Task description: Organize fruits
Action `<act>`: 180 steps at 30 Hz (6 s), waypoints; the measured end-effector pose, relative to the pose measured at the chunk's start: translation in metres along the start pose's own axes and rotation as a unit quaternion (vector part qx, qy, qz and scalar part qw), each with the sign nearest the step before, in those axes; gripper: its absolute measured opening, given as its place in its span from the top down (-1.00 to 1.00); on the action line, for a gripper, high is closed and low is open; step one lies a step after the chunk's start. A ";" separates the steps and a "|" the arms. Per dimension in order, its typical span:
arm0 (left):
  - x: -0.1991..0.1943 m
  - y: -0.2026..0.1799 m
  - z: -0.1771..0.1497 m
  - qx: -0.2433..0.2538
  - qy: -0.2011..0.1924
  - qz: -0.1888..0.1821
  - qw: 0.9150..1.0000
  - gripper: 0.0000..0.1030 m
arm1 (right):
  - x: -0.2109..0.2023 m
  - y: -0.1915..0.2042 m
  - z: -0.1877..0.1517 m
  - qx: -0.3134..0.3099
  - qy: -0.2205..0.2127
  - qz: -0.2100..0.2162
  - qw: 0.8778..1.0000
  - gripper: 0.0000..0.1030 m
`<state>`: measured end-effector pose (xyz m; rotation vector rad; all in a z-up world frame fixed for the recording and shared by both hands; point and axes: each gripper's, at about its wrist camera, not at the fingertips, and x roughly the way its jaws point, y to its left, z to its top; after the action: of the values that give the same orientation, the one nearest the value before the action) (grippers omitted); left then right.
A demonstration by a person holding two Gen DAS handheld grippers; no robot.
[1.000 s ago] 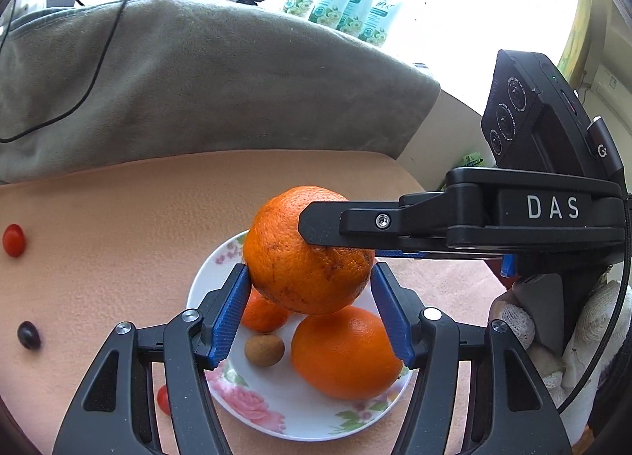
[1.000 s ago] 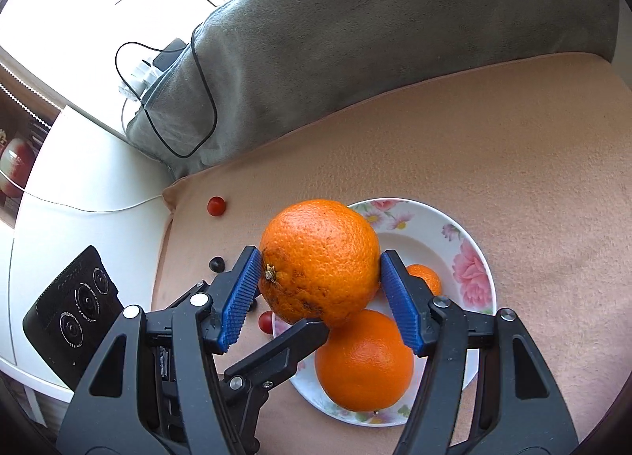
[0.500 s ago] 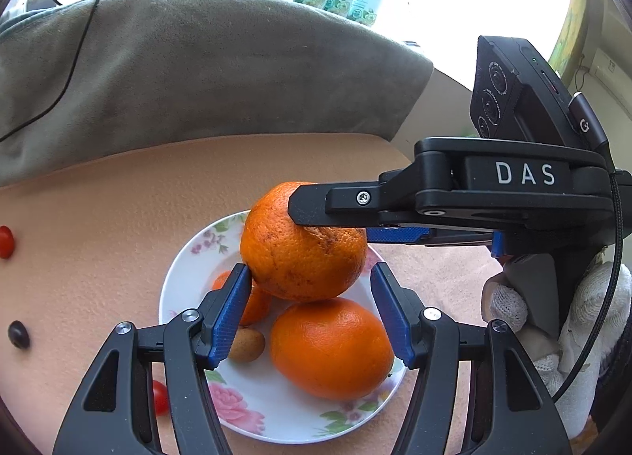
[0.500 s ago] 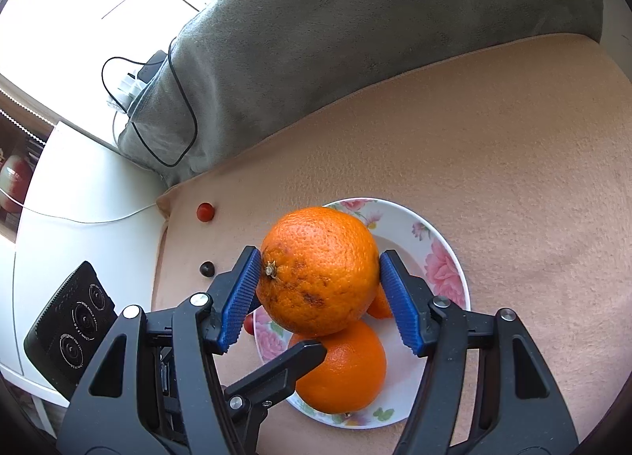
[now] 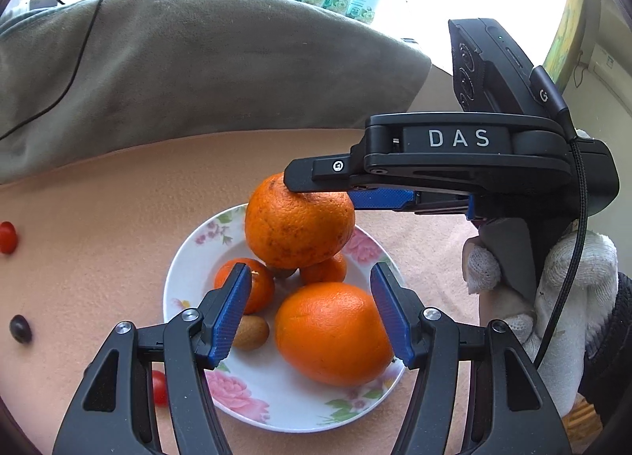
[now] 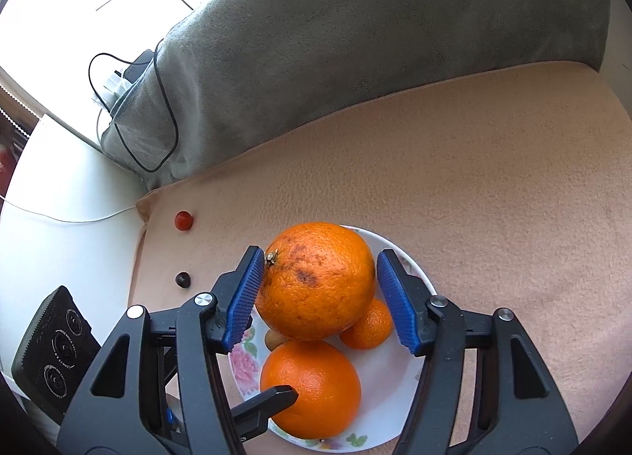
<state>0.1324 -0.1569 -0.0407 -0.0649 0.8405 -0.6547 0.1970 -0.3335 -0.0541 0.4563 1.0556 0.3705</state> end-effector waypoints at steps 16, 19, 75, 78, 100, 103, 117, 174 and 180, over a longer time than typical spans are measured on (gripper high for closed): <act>-0.020 0.016 -0.009 -0.017 -0.015 0.011 1.000 -0.21 | 0.003 -0.014 0.010 0.018 -0.011 -0.006 1.000 -0.23; -0.024 0.018 -0.007 -0.016 -0.018 0.014 1.000 -0.21 | 0.001 -0.011 0.008 0.013 -0.016 -0.006 1.000 -0.23; -0.139 0.140 -0.066 -0.066 -0.087 0.147 0.983 -0.22 | -0.020 0.151 -0.128 -0.214 -0.083 0.002 0.973 -0.45; -0.147 0.155 -0.073 -0.076 -0.087 0.155 0.981 -0.22 | -0.010 0.159 -0.134 -0.226 -0.072 0.002 0.971 -0.45; -0.141 0.199 -0.081 -0.104 -0.073 0.141 0.982 -0.21 | 0.063 0.186 -0.138 -0.269 -0.010 -0.029 0.963 0.04; -0.136 0.199 -0.080 -0.103 -0.070 0.138 0.983 -0.21 | 0.071 0.188 -0.136 -0.271 -0.006 -0.036 0.962 0.16; -0.119 0.199 -0.075 -0.101 -0.058 0.124 0.985 -0.21 | 0.079 0.169 -0.137 -0.238 0.006 -0.046 0.970 0.27; -0.072 0.201 -0.064 -0.089 -0.014 0.135 0.987 0.55 | 0.108 0.185 -0.126 -0.286 0.005 -0.075 0.955 0.60; -0.082 0.196 -0.068 -0.089 -0.023 0.131 0.987 0.55 | 0.099 0.187 -0.127 -0.280 -0.003 -0.065 0.958 0.60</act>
<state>0.1453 0.0603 -0.0908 -0.1273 0.8446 -0.3287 0.1144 -0.1028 -0.0823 -0.1190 0.9191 0.5268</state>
